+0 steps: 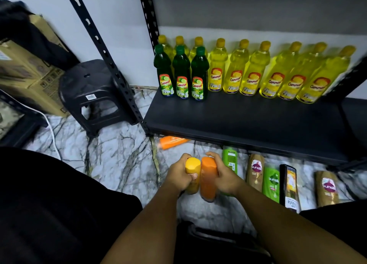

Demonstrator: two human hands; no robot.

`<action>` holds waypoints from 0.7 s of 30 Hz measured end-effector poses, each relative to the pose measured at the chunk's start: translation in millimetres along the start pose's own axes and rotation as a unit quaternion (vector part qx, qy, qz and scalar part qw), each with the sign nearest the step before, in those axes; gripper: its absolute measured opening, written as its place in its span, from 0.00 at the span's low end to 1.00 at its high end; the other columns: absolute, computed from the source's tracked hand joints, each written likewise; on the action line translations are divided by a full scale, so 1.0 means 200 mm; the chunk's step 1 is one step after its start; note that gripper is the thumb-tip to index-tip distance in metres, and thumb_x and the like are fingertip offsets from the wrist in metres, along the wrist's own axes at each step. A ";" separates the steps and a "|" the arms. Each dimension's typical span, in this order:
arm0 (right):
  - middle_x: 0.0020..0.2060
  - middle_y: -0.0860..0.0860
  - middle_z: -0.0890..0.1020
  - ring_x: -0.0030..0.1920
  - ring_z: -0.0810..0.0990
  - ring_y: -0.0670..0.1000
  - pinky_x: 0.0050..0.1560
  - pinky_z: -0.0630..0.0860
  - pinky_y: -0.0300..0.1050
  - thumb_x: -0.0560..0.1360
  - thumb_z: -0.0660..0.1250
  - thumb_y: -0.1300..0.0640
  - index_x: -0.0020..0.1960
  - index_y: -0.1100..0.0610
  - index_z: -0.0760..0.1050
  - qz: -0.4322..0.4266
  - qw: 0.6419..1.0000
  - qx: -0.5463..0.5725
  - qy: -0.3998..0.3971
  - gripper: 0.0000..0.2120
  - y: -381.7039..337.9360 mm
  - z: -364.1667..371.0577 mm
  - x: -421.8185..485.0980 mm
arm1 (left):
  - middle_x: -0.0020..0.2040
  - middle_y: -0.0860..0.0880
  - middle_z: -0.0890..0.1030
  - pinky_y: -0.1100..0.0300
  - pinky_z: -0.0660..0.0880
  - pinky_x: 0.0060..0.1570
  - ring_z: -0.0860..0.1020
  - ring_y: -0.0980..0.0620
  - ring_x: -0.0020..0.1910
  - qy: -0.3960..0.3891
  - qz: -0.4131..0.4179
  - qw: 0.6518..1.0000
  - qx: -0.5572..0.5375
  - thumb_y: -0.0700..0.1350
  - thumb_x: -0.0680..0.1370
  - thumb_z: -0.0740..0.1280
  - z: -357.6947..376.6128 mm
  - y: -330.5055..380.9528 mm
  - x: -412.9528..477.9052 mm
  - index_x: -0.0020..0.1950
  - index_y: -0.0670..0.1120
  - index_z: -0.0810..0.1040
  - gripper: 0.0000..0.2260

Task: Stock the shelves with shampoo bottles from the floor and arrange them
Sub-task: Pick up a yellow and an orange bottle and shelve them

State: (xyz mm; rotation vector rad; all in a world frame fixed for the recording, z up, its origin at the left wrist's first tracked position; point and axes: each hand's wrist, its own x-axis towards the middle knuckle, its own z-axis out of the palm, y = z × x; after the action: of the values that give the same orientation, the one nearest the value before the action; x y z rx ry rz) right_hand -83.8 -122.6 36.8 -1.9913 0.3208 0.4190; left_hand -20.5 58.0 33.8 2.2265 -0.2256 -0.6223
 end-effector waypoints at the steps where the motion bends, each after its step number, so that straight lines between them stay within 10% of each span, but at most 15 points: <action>1: 0.58 0.57 0.76 0.56 0.79 0.59 0.60 0.77 0.58 0.79 0.63 0.66 0.70 0.35 0.58 -0.005 1.000 -0.018 0.000 0.32 0.01 0.01 -0.01 | 0.46 0.52 0.80 0.60 0.71 0.40 0.77 0.51 0.45 0.004 -0.004 1.000 -0.007 0.40 0.72 0.76 0.00 0.00 0.00 0.54 0.58 0.70 0.20; 10: 0.52 0.50 0.77 0.50 0.77 0.51 0.45 0.73 0.41 0.74 0.69 0.63 0.62 0.43 0.67 -0.037 0.998 -0.055 0.017 0.23 0.00 0.03 -0.01 | 0.42 0.52 0.80 0.58 0.73 0.38 0.77 0.53 0.42 -0.021 -0.008 1.000 0.011 0.36 0.69 0.71 -0.02 0.04 0.03 0.52 0.54 0.72 0.19; 21: 0.56 0.47 0.74 0.54 0.76 0.51 0.55 0.73 0.45 0.67 0.67 0.68 0.61 0.48 0.72 -0.110 0.985 -0.103 0.088 0.26 -0.01 0.05 0.00 | 0.53 0.50 0.75 0.61 0.69 0.46 0.76 0.49 0.49 0.023 0.037 0.999 0.032 0.36 0.70 0.74 0.01 0.05 0.02 0.57 0.53 0.74 0.21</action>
State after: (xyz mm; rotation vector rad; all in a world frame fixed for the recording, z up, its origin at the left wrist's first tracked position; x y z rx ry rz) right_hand -84.6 -113.8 34.1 -2.2439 0.1696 0.1404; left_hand -17.6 48.7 38.9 2.2803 -0.3067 -0.5310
